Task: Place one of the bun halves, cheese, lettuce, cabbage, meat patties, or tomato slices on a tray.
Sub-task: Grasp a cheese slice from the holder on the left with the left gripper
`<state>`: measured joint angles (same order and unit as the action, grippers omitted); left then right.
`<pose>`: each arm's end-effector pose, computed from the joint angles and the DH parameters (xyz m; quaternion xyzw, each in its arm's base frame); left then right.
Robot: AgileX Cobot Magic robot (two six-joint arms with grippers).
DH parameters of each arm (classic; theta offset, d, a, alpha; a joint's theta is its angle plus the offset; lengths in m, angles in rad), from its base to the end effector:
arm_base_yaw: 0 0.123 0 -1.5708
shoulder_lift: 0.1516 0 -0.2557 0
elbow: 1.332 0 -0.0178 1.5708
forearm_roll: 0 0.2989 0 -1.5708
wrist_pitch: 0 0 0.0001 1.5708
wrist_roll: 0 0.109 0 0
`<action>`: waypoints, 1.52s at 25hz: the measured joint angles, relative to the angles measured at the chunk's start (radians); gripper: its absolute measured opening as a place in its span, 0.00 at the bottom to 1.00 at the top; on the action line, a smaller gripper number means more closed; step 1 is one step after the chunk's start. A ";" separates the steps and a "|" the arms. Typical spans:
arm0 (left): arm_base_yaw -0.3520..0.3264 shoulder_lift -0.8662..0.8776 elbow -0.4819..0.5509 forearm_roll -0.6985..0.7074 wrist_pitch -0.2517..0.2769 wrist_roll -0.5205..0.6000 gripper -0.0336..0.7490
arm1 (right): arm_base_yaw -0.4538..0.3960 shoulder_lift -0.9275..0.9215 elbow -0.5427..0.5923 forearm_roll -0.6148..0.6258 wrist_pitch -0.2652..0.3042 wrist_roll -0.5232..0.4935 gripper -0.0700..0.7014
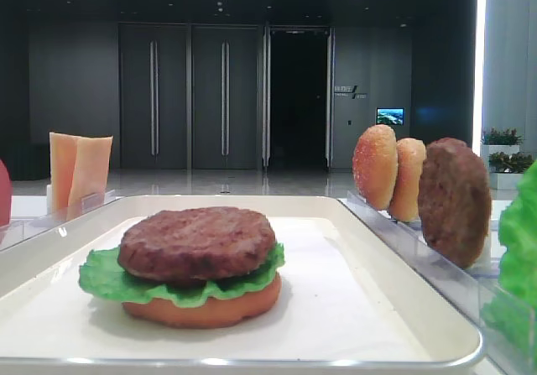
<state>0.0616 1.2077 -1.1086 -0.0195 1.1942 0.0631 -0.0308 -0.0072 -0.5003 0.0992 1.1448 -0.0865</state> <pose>0.2838 0.0155 0.2854 -0.0011 0.9834 0.0017 0.1816 0.0774 0.0075 0.2853 -0.0284 0.8710 0.0207 0.4899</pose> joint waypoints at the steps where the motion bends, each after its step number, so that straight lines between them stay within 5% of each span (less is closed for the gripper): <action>1: 0.000 0.025 -0.026 0.002 0.003 0.000 0.65 | 0.000 0.000 0.000 0.000 0.000 0.000 0.69; 28: 0.000 0.759 -0.849 0.019 0.045 -0.063 0.65 | 0.000 0.000 0.000 0.000 0.000 0.000 0.69; 38: -0.050 0.841 -0.888 0.031 0.045 -0.105 0.65 | 0.000 0.000 0.000 0.000 0.000 0.000 0.69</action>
<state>0.0113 2.0492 -1.9965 0.0118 1.2395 -0.0420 -0.0308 -0.0072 -0.5003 0.0992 1.1448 -0.0865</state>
